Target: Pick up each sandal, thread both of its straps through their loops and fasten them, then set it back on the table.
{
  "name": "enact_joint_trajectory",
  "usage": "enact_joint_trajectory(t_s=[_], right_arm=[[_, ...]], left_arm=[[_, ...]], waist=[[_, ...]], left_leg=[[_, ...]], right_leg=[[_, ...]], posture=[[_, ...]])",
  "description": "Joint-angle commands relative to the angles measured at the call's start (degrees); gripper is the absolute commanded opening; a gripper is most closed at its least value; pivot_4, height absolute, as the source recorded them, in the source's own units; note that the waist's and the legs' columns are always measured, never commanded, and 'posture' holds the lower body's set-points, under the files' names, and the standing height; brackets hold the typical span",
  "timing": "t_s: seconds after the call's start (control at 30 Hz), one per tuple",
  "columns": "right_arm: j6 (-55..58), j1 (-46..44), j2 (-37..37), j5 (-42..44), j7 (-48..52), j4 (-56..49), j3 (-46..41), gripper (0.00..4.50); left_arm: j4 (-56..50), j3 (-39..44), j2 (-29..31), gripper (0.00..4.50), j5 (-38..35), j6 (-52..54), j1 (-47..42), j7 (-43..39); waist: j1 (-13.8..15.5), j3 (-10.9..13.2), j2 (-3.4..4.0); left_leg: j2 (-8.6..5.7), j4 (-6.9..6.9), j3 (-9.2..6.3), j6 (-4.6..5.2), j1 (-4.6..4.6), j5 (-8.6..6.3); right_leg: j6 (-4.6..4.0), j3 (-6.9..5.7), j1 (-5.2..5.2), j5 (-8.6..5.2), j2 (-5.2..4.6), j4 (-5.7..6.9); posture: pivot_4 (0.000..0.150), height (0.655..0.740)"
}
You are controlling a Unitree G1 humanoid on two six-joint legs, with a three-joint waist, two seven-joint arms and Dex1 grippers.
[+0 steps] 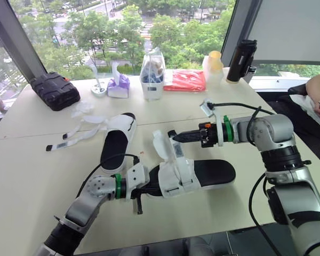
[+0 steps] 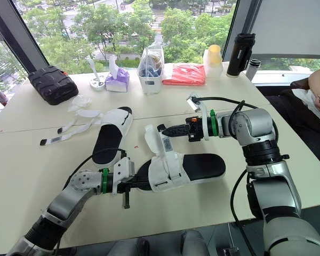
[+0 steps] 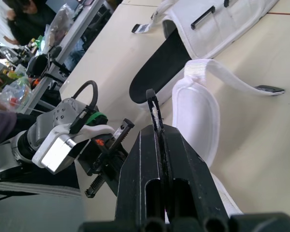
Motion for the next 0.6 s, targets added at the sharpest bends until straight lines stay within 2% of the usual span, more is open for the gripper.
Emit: enact_joint_trajectory(t_s=[0.03, 0.27, 0.43, 0.6], right_arm=[[-4.2, -2.7, 0.2, -2.1, 0.5, 2.7, 0.4, 0.02], [-9.9, -0.4, -0.9, -8.0, 4.0, 7.4, 6.9, 0.02], [-11.6, 1.2, -1.0, -10.2, 5.4, 9.6, 8.3, 0.02], [-16.3, 2.9, -0.2, -15.2, 2.8, 12.7, 10.2, 0.02]], left_arm=[[1.7, -3.6, 1.2, 0.0, 2.8, 2.1, 2.3, -1.1], [1.2, -3.6, 1.3, 0.0, 2.9, 1.9, 2.7, -0.9], [0.8, -3.5, 1.4, 0.0, 2.9, 1.9, 3.0, -0.8], [0.7, -3.6, 1.4, 0.0, 2.9, 1.8, 3.1, -0.7]], waist=[[0.0, 0.0, 0.0], [-0.5, 0.0, 0.0], [-0.7, 0.0, 0.01], [-0.8, 0.0, 0.0]], left_leg=[[0.0, 0.0, 0.0, 0.0, 0.0, 0.0], [0.0, -0.01, -0.01, 0.0, 0.0, 0.0], [-0.01, -0.01, -0.03, 0.0, 0.0, 0.0], [-0.02, -0.01, -0.03, 0.0, 0.06, 0.0]], right_leg=[[0.0, 0.0, 0.0, 0.0, 0.0, 0.0], [0.0, 0.0, 0.0, 0.0, 0.0, 0.01], [0.0, 0.01, 0.02, 0.0, 0.0, 0.01], [0.0, 0.01, 0.07, 0.0, -0.01, 0.01]], posture=[[0.15, 0.74], [0.15, 0.74], [0.15, 0.74], [0.15, 0.74]])
